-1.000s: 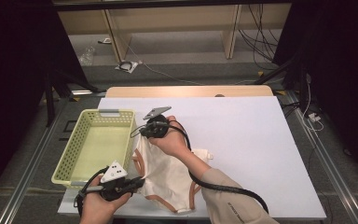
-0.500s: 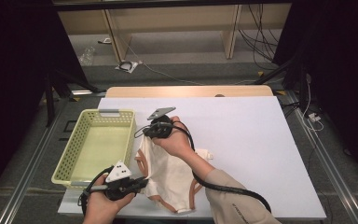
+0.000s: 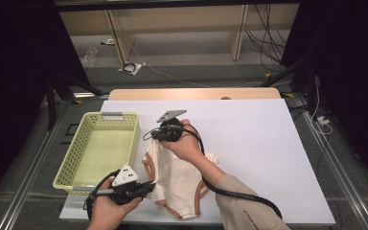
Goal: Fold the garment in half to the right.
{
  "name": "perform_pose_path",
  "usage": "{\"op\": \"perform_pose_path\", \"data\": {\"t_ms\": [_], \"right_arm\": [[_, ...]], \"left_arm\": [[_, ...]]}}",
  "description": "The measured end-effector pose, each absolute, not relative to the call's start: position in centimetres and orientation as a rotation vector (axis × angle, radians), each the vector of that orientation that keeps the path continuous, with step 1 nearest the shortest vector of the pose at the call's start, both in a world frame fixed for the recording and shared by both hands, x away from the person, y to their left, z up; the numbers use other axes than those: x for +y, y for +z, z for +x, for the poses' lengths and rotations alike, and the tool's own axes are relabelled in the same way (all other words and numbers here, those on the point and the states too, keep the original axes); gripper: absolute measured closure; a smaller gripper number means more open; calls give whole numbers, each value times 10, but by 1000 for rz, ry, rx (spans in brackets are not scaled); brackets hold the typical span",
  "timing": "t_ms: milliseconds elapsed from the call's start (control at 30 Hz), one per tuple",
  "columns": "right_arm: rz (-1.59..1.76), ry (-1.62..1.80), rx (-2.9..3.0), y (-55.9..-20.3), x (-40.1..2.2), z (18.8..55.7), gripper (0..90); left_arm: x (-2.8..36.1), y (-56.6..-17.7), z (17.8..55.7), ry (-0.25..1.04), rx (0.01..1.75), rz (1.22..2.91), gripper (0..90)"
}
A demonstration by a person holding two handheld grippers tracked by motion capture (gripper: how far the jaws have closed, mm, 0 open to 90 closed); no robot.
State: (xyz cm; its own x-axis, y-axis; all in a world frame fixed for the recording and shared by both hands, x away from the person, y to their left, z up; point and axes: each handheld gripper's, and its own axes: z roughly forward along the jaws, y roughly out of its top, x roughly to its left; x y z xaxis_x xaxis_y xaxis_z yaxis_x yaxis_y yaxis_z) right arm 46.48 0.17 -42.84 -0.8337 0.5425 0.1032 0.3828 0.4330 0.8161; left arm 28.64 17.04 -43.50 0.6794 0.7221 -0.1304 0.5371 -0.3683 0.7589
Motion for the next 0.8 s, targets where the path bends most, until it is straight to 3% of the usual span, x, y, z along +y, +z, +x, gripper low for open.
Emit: {"op": "perform_pose_path", "data": {"t_ms": [800], "right_arm": [[844, 1376, 2475, -431, -15, 463, 895]], "left_arm": [[161, -434, 287, 299, 924, 2078, 854]]}}
